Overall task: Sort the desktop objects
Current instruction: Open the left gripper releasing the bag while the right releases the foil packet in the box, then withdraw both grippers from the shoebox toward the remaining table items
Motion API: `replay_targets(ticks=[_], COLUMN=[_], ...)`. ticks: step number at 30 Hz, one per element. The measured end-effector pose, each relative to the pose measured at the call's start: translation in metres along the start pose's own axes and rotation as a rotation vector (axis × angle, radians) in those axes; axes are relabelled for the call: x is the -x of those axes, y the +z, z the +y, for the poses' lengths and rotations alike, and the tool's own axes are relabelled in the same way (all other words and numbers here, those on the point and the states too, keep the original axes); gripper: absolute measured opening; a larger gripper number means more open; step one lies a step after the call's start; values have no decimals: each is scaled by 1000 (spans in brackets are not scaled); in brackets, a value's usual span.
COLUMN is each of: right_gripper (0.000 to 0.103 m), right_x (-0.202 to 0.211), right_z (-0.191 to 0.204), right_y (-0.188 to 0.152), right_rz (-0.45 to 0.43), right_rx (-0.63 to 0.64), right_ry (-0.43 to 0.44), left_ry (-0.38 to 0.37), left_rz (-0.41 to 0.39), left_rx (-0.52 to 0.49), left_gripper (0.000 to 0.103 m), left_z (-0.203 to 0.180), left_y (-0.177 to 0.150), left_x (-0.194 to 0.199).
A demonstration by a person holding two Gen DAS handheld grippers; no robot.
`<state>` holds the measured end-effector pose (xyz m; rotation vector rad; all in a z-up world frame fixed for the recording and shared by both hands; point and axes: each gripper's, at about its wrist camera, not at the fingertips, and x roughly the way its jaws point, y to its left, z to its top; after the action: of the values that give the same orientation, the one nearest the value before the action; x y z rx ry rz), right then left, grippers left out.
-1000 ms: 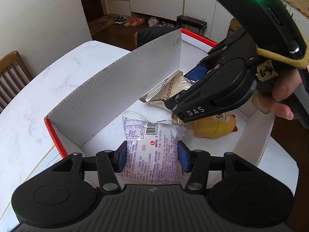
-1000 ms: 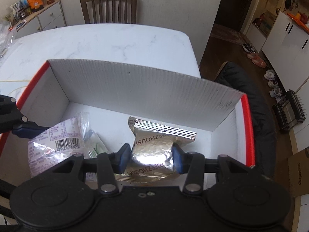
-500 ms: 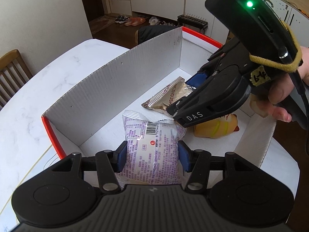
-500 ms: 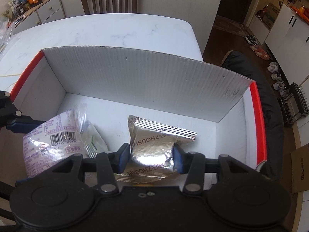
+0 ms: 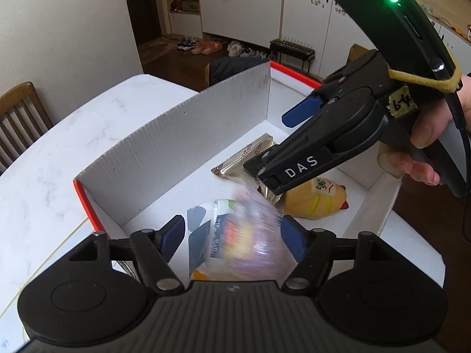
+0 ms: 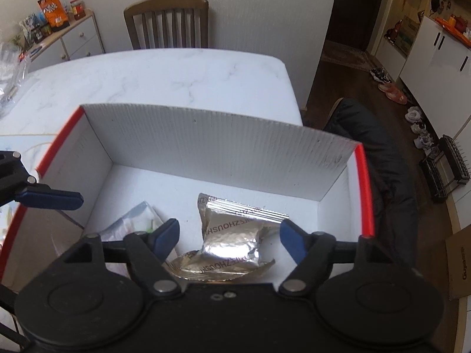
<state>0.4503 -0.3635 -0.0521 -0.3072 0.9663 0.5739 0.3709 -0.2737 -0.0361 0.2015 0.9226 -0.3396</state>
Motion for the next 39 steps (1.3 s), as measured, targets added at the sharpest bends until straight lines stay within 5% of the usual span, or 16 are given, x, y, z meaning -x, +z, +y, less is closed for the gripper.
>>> replay_targets(ticks=[22, 39], right_gripper=[88, 96], right_x=[83, 121], right_z=[9, 70], right_y=[-12, -35], right_rz=[-177, -249], right_rx=[-57, -117], right_ry=[20, 27], left_ry=[-15, -22], left_rz=[-131, -215], left_rx=[87, 148], left_gripper=[73, 82], left_z=[-1, 36], left_y=[-20, -76], left_x=[68, 128])
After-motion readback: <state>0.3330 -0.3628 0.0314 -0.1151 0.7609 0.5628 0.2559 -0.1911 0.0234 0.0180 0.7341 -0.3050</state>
